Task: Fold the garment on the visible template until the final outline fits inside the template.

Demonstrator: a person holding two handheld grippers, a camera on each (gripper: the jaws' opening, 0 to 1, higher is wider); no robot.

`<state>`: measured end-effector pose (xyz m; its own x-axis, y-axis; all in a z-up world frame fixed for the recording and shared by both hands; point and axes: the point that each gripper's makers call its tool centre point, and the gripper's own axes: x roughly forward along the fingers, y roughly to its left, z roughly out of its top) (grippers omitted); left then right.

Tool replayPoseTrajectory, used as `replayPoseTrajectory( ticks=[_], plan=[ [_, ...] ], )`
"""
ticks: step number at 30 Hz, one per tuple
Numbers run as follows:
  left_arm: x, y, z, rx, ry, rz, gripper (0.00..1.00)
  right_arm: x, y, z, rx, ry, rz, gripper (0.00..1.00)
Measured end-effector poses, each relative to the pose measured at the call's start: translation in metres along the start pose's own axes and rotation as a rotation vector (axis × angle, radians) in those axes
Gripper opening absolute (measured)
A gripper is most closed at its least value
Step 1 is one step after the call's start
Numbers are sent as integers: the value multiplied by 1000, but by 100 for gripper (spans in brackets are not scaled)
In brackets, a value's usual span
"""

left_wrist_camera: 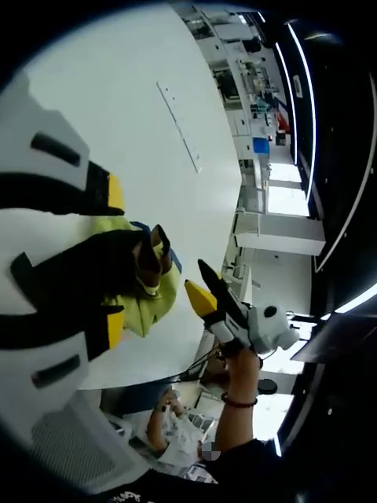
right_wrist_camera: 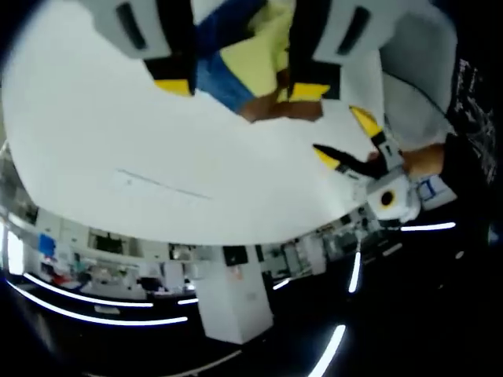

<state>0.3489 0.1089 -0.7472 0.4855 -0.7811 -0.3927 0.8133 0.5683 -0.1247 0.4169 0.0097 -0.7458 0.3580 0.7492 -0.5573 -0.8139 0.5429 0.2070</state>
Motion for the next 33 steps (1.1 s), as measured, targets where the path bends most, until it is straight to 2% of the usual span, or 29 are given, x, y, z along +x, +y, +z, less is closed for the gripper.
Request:
replayPoseTrajectory(
  ticks=[7, 10, 15, 23, 30, 33],
  plan=[
    [18, 5, -7, -33, 11, -14, 32, 16, -16, -6, -42, 52, 53, 38],
    [26, 6, -10, -43, 16, -21, 29, 24, -12, -14, -91, 89, 107, 37],
    [37, 5, -19, -55, 32, -40, 27, 34, -8, -29, -113, 138, 167, 37],
    [48, 6, -32, -71, 62, -63, 23, 42, -7, -42, -82, 167, 229, 35],
    [51, 10, -41, -100, 93, -68, 20, 42, -8, -47, -43, 184, 236, 19],
    [52, 10, -45, -118, 109, -68, 18, 41, -9, -47, -34, 192, 219, 4]
  ],
)
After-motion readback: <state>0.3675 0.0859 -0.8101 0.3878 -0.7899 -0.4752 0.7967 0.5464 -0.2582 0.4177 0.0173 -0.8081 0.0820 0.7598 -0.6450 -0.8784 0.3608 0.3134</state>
